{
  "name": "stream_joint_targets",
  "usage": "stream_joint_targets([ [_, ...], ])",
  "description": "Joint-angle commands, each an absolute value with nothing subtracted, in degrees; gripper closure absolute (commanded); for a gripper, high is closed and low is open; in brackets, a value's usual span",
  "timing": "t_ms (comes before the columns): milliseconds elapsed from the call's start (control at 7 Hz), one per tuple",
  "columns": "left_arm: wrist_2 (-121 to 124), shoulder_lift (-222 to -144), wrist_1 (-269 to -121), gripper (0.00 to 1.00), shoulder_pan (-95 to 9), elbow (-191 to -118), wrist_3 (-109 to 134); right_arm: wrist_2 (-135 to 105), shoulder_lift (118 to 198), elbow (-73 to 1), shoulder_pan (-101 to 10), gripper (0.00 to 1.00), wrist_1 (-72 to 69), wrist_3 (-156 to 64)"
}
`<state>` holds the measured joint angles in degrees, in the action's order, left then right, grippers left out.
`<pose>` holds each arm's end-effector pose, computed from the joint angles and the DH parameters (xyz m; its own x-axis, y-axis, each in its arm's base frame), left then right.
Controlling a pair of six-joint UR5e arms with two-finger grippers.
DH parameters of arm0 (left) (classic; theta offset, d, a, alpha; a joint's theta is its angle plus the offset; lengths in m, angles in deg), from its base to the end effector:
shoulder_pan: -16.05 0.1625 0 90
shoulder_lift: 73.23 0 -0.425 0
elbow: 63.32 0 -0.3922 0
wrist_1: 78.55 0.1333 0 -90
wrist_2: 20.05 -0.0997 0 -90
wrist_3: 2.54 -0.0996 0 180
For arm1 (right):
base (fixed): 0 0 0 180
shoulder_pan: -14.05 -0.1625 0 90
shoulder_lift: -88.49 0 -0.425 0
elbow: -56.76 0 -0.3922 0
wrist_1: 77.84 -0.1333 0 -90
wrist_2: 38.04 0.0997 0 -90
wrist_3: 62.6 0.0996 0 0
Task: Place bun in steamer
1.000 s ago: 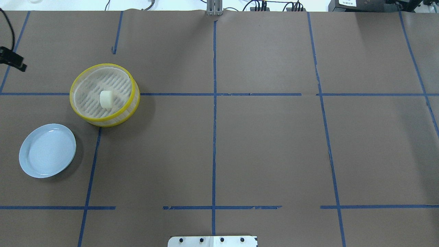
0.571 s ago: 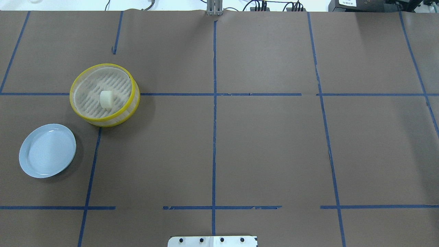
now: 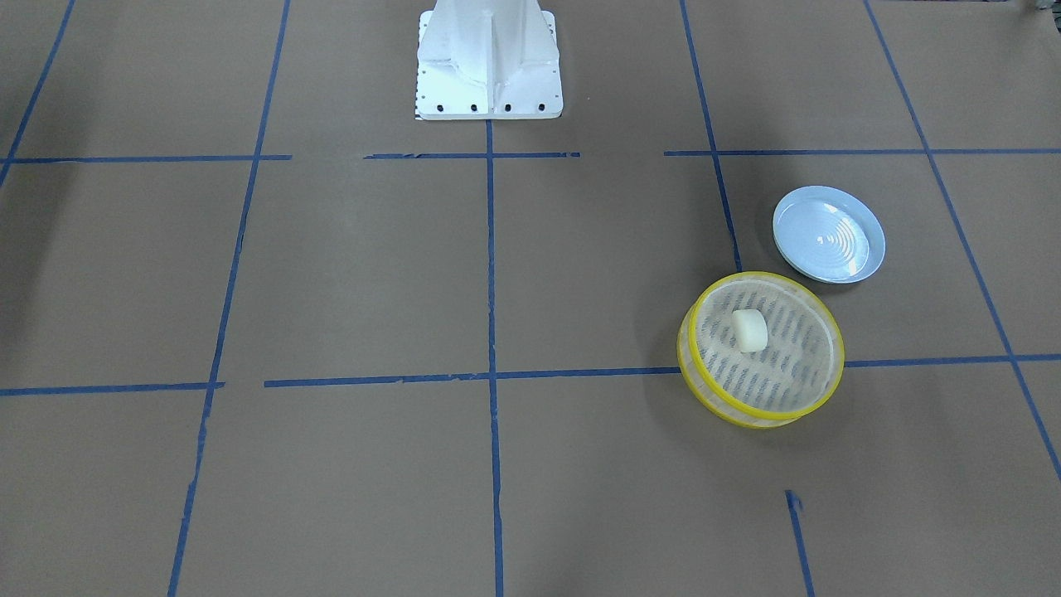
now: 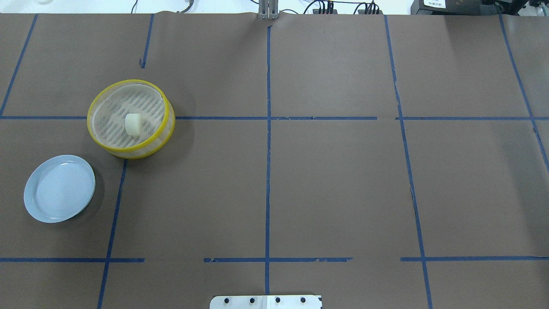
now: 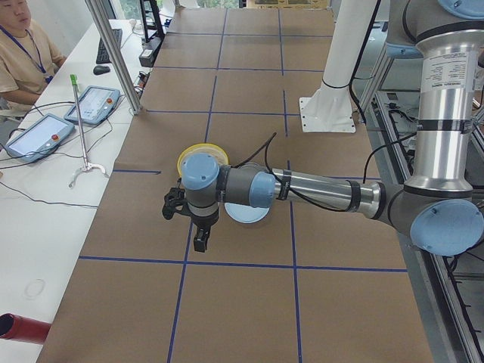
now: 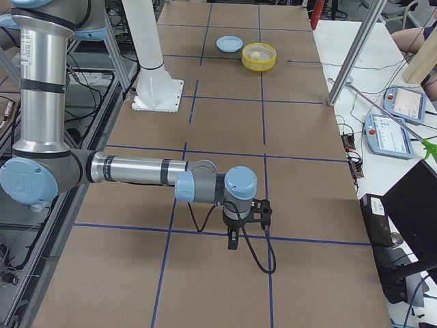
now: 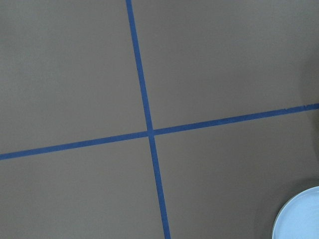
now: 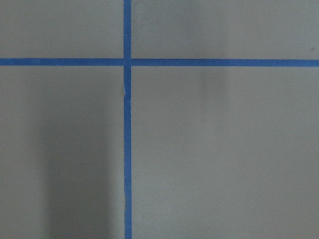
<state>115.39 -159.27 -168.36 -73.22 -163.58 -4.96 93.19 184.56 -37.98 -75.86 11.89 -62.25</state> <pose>-0.0564 -0.4678 0.6023 0.6995 0.1267 -0.7033 -0.0422 0.9898 0.1363 0.0670 -0.4456 0.6710 0.7521 0.0171 0.6588 -0.0030 0.9997 -0.0225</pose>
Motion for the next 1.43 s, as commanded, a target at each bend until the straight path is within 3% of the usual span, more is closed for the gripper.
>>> stream_joint_targets([
  [0, 117.4, -158.7, -169.6, 0.0, -73.2, -163.5, -4.9, 93.2, 184.6, -38.0, -75.9, 0.0, 11.9, -62.2],
  [1286, 117.3, -159.7, -165.4, 0.0, -73.2, -160.3, -5.0, 93.2, 184.6, -38.0, -75.9, 0.0, 11.9, -62.2],
])
